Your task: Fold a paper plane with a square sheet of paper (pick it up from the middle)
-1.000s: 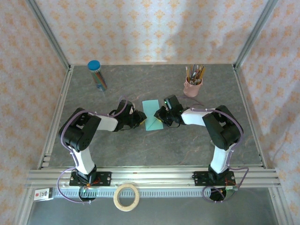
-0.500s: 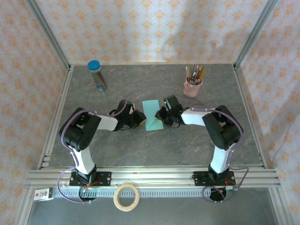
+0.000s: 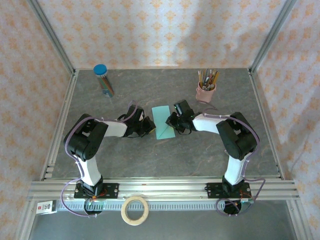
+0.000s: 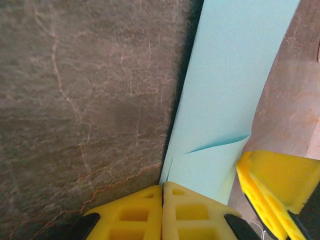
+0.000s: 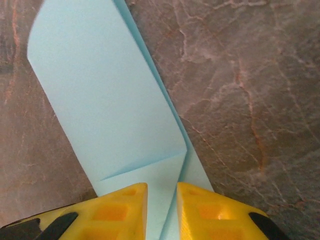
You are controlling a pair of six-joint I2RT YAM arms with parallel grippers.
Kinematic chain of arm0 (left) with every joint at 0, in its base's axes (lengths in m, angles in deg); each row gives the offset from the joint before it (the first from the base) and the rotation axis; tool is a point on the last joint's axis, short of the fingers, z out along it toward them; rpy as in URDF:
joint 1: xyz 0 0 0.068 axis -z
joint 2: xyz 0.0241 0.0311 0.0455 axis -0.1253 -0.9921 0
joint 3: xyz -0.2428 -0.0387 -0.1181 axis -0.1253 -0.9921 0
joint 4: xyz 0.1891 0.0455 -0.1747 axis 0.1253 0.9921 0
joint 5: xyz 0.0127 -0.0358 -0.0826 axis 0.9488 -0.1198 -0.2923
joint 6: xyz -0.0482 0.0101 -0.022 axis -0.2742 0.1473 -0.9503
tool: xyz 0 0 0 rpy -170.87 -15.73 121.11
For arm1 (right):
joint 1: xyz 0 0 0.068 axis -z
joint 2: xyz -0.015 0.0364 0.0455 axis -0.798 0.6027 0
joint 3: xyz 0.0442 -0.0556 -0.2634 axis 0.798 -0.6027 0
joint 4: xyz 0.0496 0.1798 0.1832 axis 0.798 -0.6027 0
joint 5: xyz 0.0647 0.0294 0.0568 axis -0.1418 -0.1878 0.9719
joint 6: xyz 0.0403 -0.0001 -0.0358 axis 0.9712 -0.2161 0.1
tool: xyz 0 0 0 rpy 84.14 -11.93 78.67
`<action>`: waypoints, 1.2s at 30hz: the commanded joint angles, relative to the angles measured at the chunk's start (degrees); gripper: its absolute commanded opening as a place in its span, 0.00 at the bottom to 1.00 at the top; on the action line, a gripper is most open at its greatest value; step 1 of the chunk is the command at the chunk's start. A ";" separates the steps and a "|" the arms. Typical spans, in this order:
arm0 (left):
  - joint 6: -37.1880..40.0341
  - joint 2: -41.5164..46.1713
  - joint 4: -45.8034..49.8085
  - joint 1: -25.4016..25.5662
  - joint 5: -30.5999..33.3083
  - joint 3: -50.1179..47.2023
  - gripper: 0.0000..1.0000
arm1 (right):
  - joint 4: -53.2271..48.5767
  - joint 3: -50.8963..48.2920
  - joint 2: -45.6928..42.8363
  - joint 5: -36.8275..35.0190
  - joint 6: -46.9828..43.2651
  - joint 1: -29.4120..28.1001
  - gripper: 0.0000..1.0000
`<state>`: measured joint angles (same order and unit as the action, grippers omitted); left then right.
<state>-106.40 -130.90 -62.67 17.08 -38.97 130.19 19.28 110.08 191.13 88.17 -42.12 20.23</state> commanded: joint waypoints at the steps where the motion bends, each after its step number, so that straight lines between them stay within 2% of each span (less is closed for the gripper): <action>1: 2.51 -3.94 9.67 -0.36 5.55 -1.59 0.09 | -1.13 1.87 1.29 -1.54 -0.99 -0.32 0.21; 5: 2.37 -4.22 9.77 -0.29 5.91 -1.78 0.07 | -1.70 2.73 2.14 -1.41 -0.86 -0.25 0.22; 14: 2.25 -4.45 9.63 -0.28 6.19 -2.26 0.06 | -4.22 2.48 0.84 -6.00 -0.48 -0.25 0.25; 25: 2.11 -4.58 8.98 -0.31 5.66 -2.65 0.06 | -1.37 3.59 3.21 1.00 -1.31 -0.32 0.25; 36: 1.99 -4.33 8.97 -0.37 5.66 -2.58 0.06 | 5.70 -0.26 -0.86 5.91 -2.29 -0.28 0.25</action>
<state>-105.29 -131.25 -63.06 17.19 -39.04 130.27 22.52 111.35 193.12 92.74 -43.03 20.19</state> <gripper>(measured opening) 0.058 0.248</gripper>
